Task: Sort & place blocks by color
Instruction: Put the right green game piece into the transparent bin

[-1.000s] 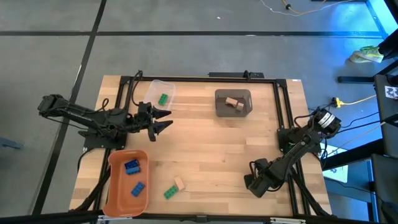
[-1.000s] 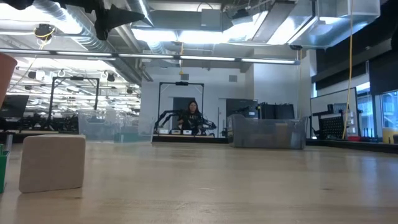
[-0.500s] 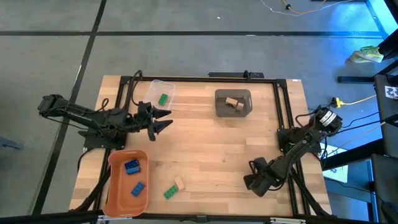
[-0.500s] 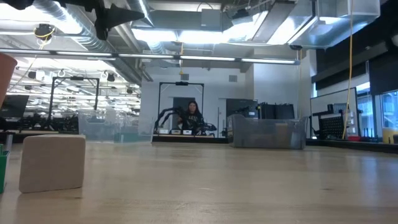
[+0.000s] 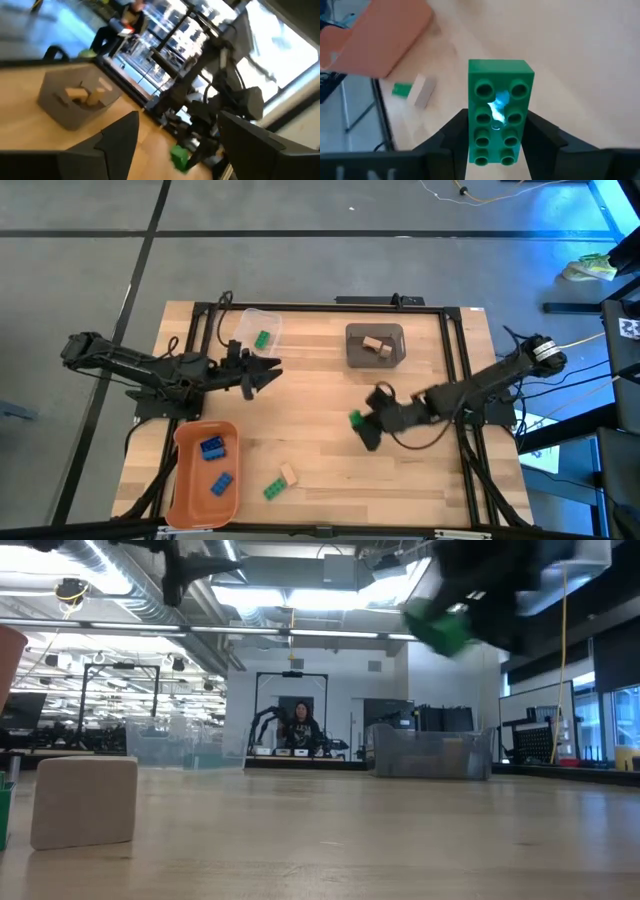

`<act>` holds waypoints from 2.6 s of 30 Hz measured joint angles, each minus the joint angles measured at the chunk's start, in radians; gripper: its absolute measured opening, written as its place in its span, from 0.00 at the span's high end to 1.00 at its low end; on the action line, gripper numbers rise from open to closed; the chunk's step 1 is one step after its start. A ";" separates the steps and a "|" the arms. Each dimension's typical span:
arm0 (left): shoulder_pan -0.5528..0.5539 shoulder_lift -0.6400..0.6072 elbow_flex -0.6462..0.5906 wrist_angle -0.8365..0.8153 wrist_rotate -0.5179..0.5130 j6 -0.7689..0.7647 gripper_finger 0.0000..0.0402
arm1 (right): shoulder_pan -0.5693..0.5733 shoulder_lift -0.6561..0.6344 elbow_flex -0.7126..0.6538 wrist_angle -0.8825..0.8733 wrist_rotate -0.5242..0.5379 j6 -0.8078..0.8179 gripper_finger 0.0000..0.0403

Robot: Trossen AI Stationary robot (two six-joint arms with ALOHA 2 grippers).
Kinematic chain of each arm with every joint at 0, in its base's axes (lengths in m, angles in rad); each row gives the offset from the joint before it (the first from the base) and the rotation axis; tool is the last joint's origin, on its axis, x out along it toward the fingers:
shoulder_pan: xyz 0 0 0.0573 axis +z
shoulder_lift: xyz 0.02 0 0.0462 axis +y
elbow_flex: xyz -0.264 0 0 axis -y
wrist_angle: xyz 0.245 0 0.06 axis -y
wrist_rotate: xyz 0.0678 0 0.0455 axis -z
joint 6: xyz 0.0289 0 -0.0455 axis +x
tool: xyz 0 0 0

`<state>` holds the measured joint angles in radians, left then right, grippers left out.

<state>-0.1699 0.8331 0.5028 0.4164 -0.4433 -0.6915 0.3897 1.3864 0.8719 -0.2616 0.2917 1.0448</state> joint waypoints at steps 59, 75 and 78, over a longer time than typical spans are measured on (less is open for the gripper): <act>0.135 0.664 0.282 -0.037 0.600 -0.625 0.77 | -0.228 0.301 0.408 -0.166 -0.185 -0.690 0.63; 0.368 0.407 0.280 -0.387 0.593 -0.181 0.79 | -0.199 0.057 0.385 -0.556 -0.065 -0.597 0.08; 0.412 0.280 0.280 -0.405 0.475 -0.064 0.79 | -0.179 -0.021 0.308 -0.563 -0.029 -0.531 0.08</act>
<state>0.2422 1.1126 0.7823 0.0115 0.0321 -0.7558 0.2107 1.3650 1.1795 -0.8247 0.2627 0.5138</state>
